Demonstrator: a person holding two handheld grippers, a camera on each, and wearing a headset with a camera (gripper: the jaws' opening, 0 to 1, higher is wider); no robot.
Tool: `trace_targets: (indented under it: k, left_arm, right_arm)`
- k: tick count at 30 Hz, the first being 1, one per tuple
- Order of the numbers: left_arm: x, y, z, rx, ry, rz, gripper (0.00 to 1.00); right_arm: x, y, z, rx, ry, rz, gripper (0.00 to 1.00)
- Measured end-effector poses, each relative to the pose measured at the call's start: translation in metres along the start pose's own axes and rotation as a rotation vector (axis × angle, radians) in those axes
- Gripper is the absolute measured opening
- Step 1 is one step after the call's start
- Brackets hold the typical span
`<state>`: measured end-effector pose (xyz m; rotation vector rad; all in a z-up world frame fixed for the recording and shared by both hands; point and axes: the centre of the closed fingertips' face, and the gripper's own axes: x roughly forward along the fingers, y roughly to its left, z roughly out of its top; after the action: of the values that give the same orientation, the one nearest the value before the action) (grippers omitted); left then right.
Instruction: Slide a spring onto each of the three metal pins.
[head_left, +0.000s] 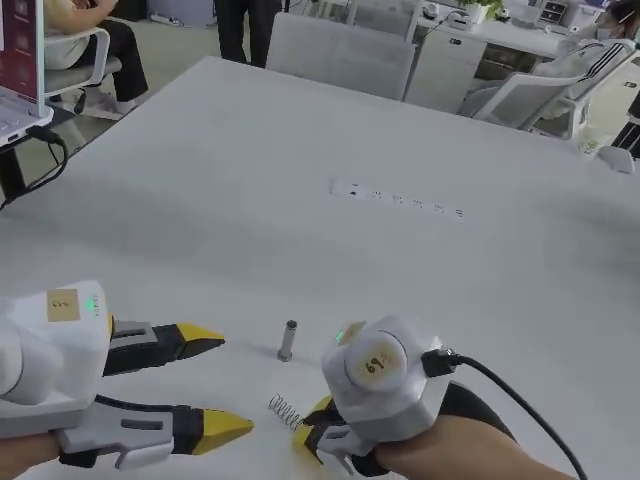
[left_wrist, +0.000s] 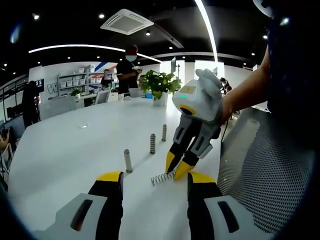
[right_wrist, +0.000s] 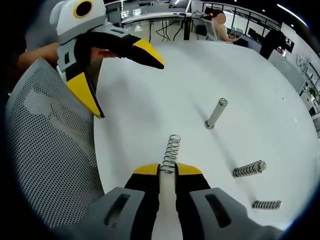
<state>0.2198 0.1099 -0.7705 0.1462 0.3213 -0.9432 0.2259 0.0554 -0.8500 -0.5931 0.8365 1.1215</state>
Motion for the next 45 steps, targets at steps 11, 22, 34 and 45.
trace_targets:
  k: [11, 22, 34, 45]
  left_arm:
    - [0.008, -0.014, -0.005, 0.055, 0.044, -0.046, 0.42]
    - [0.011, -0.021, -0.006, 0.117, 0.057, -0.092, 0.33]
    - [0.014, -0.037, 0.000, 0.172, 0.050, -0.173, 0.20]
    - [0.012, -0.049, 0.006, 0.207, 0.042, -0.222, 0.12]
  right_arm:
    - [-0.028, 0.008, 0.018, 0.033, -0.043, 0.043, 0.08]
    - [-0.053, 0.026, 0.036, -0.038, -0.072, 0.129, 0.08]
    - [-0.068, 0.042, 0.042, -0.176, -0.033, 0.207, 0.08]
    - [-0.076, 0.048, 0.048, -0.249, 0.013, 0.258, 0.08]
